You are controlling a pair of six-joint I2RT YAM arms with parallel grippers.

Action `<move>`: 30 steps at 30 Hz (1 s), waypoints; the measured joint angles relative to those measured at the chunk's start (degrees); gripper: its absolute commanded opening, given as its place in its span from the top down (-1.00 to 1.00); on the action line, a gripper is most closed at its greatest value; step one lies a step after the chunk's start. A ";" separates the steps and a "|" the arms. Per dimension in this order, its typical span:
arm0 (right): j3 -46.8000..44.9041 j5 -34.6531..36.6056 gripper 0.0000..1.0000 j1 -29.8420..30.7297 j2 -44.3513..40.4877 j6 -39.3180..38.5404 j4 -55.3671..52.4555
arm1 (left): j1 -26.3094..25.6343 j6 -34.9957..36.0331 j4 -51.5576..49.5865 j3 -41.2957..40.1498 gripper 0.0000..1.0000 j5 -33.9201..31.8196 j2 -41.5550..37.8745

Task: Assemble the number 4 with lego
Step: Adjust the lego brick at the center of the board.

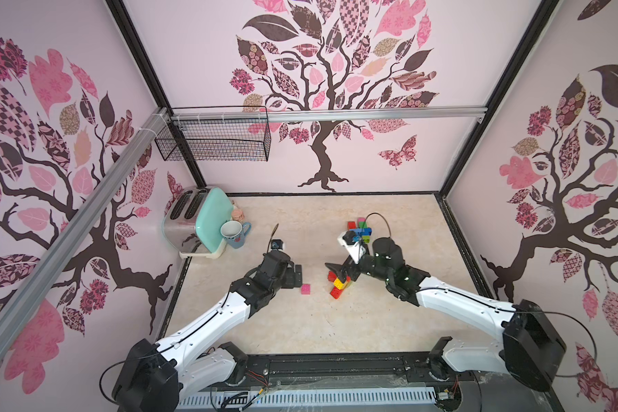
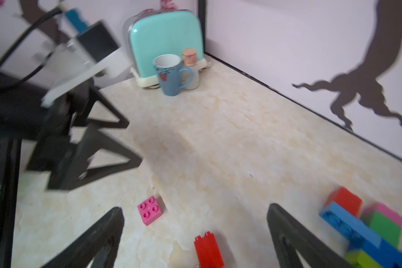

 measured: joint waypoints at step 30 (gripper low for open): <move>-7.61 5.68 -0.99 -15.13 -2.56 30.47 -2.64 | -12.61 14.99 33.51 -0.76 0.03 15.63 26.36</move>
